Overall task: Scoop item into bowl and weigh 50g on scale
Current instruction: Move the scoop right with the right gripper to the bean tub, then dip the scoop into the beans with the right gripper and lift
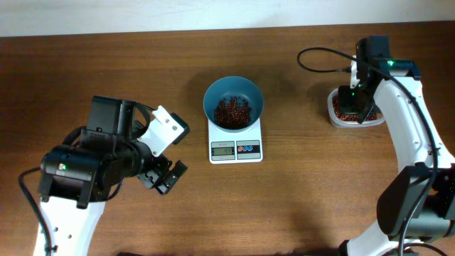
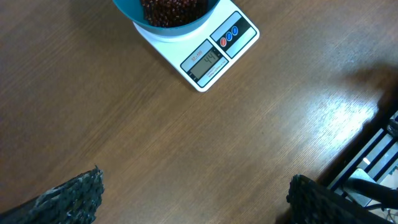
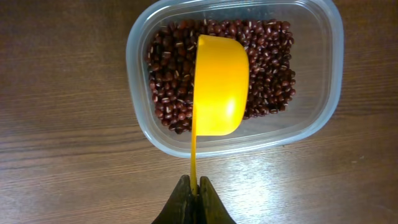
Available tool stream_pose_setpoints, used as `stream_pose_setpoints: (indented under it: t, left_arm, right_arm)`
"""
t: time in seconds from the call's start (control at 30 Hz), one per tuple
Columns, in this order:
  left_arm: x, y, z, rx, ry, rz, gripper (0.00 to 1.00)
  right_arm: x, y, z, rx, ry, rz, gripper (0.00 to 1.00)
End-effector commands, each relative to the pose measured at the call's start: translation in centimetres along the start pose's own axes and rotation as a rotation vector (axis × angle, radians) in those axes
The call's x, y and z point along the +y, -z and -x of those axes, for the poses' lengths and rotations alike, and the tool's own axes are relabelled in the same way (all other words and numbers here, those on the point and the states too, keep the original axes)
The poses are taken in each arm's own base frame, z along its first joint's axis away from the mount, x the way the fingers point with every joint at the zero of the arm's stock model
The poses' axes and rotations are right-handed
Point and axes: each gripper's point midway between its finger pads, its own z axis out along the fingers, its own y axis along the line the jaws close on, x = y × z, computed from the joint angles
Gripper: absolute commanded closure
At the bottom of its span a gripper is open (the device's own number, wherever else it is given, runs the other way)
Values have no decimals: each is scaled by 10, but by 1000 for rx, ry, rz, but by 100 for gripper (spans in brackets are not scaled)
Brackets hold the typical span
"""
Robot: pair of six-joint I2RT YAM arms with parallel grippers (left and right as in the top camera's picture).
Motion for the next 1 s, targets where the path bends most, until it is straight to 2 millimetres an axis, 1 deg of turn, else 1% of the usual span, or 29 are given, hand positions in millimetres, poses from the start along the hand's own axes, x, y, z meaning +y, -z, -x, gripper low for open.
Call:
stream_pose_setpoints:
  t: [0.0,0.1,0.13,0.3,0.43,0.53,0.67,0.97]
  left_arm:
    - [0,5,4,-24,-18,2,1]
    - [0,5,4,-24,-18,2,1]
    - [0,5,4,-24,-18,2,1]
    - [0,5,4,-24,-18,2,1]
    - [0,5,4,-24,-18,2,1]
    - [0,5,4,-24,-18,2,1]
    - [0,5,4,-24,-18,2,1]
    - [0,5,4,-24,-18,2,1]
  right_arm:
    - [-5,-5,-1,12,32,-34,96]
    - [-3,-13,-3,35,36,-31,96]
    - [2,-14,-3,37,42,-14,96]
    - [22,-12,-3,32,44,91,96]
    - [31,-11,-3,32,39,145,96]
    - [31,-11,-3,34,27,158,96]
    - [27,-11,-3,38,-15,181,96]
    - [4,-14,-7,54,-59,140,96]
